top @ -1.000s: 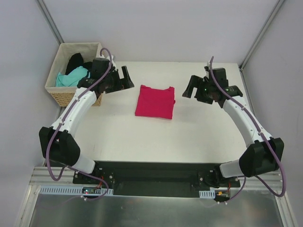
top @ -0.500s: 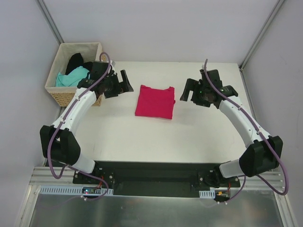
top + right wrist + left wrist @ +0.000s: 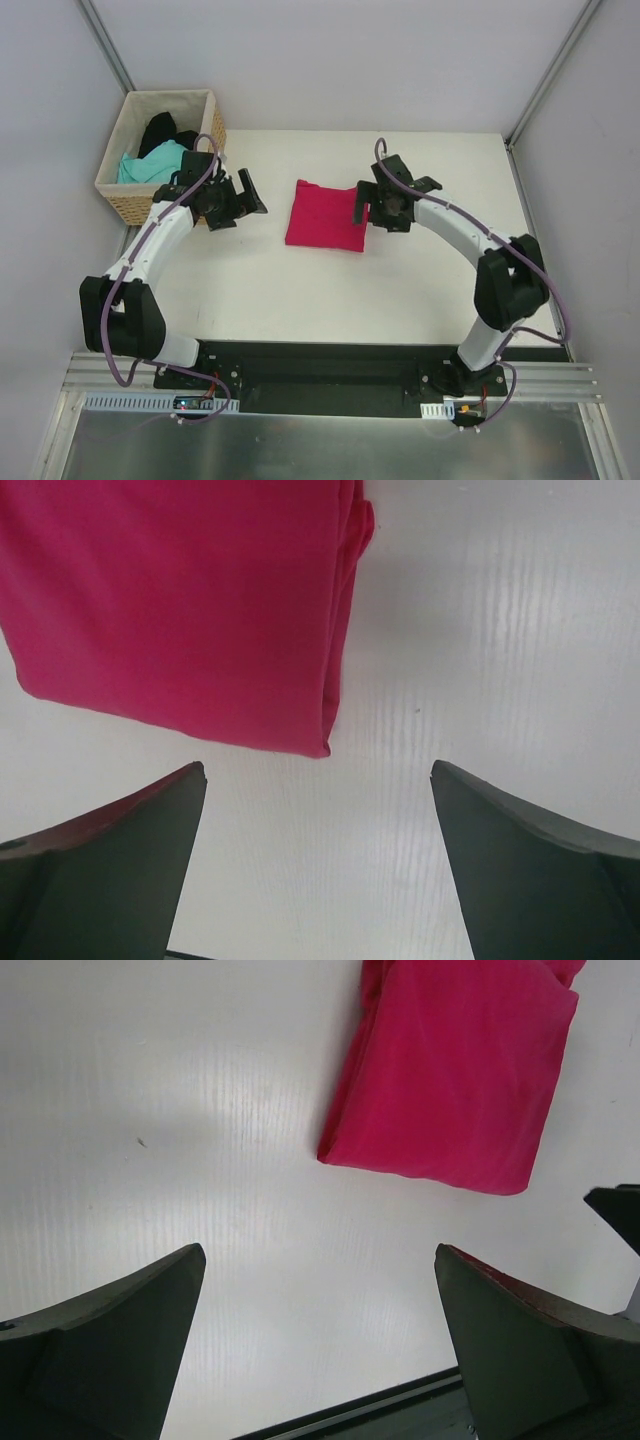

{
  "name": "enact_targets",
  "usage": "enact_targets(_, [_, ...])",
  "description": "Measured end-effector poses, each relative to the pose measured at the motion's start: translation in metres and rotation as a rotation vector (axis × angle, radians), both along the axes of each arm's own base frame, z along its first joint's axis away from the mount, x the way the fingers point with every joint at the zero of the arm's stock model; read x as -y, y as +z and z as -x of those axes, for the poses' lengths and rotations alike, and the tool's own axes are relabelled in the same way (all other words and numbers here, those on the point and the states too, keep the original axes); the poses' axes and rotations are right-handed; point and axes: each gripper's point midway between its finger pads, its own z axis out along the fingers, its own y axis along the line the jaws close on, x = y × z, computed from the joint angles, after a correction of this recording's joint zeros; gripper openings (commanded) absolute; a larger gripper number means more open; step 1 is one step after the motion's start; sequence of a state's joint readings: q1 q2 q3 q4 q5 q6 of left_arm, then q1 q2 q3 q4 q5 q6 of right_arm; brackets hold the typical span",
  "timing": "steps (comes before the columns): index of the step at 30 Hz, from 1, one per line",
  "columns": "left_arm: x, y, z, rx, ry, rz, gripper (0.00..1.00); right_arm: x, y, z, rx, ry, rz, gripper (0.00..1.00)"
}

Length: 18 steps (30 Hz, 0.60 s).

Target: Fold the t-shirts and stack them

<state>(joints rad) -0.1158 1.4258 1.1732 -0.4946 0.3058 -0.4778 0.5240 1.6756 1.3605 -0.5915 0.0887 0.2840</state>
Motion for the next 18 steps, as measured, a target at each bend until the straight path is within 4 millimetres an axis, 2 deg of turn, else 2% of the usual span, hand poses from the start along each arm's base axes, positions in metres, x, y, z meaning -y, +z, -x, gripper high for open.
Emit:
enact_targets(3, [0.000, -0.002, 0.002, -0.004, -0.003, -0.002, 0.99, -0.009, -0.023, -0.013, -0.027, -0.005, -0.021, 0.93])
enact_targets(8, [-0.004, -0.002, 0.000, -0.003, 0.003, 0.001, 0.99, -0.026, -0.047, -0.032, -0.047, -0.002, -0.075, 0.88])
enact_targets(13, [-0.004, -0.002, 0.001, -0.001, -0.003, -0.001, 0.99, -0.037, -0.052, -0.062, -0.016, -0.025, -0.120, 0.87])
enact_targets(18, [-0.005, -0.002, 0.001, -0.001, -0.002, -0.002, 0.99, -0.029, -0.051, -0.079, 0.016, -0.086, -0.132, 0.85])
